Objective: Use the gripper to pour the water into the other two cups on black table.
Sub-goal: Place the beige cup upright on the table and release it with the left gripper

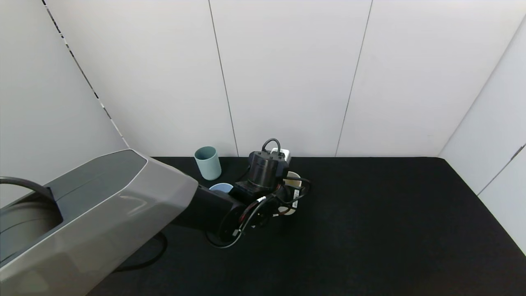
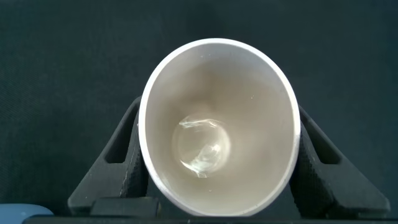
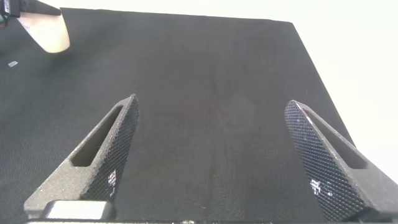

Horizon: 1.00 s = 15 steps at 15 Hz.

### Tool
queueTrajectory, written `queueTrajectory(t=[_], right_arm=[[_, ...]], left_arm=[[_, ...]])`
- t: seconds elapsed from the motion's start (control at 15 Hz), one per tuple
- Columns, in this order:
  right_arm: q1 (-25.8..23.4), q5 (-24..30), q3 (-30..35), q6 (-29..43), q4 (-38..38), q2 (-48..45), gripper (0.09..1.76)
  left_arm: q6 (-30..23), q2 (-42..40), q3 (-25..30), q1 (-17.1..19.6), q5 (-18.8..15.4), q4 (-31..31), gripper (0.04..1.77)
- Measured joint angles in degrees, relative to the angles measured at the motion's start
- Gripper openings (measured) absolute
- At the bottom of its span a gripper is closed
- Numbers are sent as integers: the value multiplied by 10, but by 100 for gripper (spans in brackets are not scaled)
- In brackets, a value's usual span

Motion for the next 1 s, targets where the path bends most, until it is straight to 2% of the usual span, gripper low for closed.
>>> queueTrajectory(t=[1.0], right_arm=[[0, 0, 0, 0, 0, 0, 171]], left_arm=[[5, 28, -11, 3, 6, 0, 126]])
